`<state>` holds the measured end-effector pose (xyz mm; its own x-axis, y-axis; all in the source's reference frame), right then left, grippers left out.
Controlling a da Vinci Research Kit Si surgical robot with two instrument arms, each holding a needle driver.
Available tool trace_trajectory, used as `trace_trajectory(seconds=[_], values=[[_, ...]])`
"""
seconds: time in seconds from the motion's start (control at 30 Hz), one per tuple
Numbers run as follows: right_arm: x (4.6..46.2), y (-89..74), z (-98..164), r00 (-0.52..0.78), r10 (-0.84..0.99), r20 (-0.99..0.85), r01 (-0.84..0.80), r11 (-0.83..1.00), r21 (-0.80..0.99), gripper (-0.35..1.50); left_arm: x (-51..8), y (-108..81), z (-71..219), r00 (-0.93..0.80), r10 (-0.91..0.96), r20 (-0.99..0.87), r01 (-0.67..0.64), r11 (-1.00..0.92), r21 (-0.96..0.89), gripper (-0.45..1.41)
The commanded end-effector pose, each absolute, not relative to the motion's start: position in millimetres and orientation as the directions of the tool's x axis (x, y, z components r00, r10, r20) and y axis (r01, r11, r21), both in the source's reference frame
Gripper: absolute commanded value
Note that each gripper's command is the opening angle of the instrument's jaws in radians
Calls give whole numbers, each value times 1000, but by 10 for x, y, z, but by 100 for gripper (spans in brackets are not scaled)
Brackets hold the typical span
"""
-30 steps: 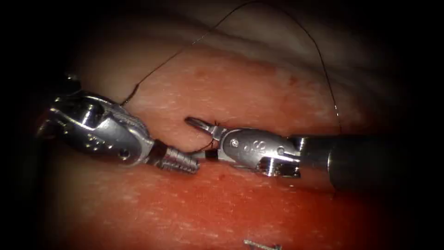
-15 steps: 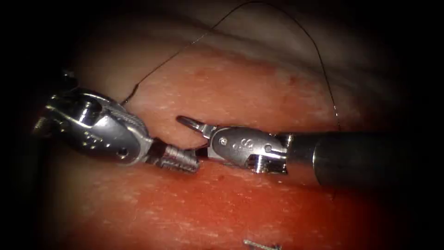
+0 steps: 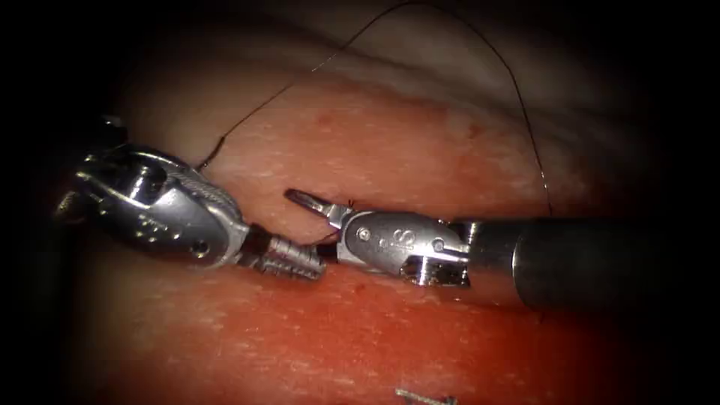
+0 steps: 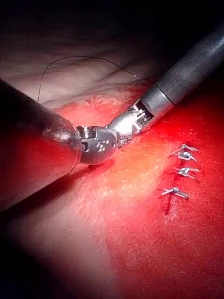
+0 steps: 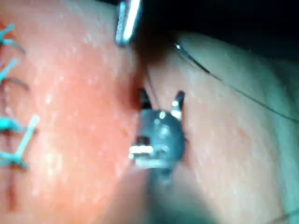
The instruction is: Wound Closure
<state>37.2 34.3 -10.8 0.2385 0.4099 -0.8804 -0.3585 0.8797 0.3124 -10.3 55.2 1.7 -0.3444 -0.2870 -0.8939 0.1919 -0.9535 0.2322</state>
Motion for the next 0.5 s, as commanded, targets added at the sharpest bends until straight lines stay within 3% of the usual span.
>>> trace_trajectory(seconds=[0.03,0.1,0.4,0.43,0.47,0.5], values=[[381,343,-105,236,409,-882,-356,880,313,59,-107,546,22,-344,-285,-895,192,-954,230,-35],[380,341,-103,249,396,-884,-312,897,314,-35,-107,545,21,-342,-285,-895,194,-954,230,-35],[367,343,-95,306,379,-873,-314,906,283,-35,-99,541,17,-339,-287,-896,198,-953,230,-35],[364,342,-99,296,378,-877,-314,906,284,0,-94,538,16,-336,-288,-897,200,-952,230,-35],[360,340,-104,286,377,-881,-317,905,284,53,-90,536,14,-331,-289,-898,205,-951,230,-35],[356,339,-109,279,378,-883,-326,902,283,85,-84,534,13,-333,-290,-897,205,-951,232,-35]])
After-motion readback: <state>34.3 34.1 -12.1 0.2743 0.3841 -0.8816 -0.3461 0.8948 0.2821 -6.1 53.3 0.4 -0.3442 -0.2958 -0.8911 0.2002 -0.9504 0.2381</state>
